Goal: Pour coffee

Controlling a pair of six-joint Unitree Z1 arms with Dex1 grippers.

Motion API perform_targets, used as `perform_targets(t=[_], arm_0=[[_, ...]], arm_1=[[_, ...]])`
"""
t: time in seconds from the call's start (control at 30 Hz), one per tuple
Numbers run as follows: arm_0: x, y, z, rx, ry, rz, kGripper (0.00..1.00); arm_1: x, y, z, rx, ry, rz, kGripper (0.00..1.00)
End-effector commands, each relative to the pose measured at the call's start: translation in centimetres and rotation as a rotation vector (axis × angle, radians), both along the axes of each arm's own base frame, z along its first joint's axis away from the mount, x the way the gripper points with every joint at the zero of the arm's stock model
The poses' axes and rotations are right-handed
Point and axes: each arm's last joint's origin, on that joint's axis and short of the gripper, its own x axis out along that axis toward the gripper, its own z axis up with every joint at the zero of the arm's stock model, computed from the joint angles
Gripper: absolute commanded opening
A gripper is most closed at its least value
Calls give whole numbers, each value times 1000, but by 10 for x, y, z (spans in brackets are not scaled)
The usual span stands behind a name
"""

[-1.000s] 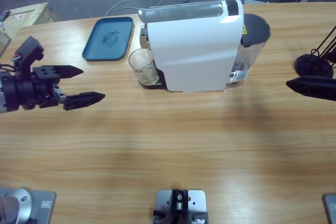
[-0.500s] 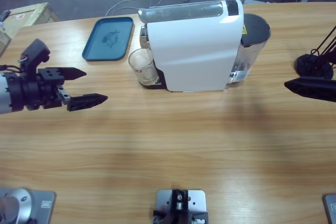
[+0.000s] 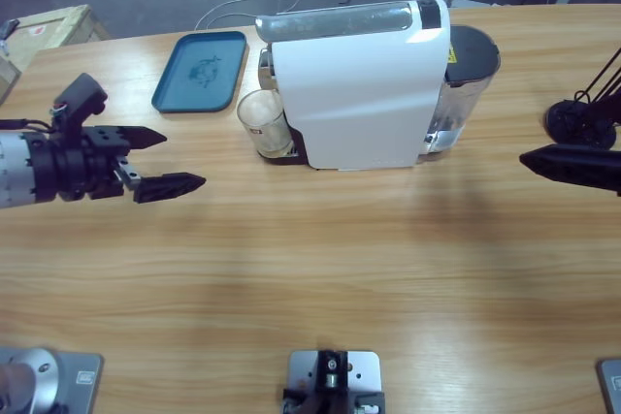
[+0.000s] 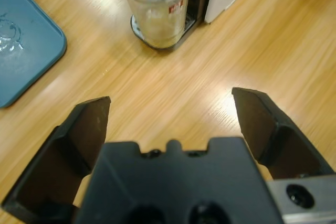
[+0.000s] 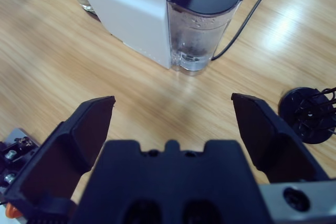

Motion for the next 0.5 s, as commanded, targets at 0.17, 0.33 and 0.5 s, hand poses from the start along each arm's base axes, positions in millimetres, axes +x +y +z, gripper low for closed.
perform_targets(t=[0.17,0.33,0.5], arm_0=[[46,-17,-17,-81,-51,-69,996],[67,-34,-40,-102,-63,-146,996],[82,-45,-54,-128,-98,-184,996]], arm_1=[[-1,2,-20,-52,60,11,1000],[-3,0,-23,-65,74,13,1000],[-3,1,-26,-71,93,23,1000]])
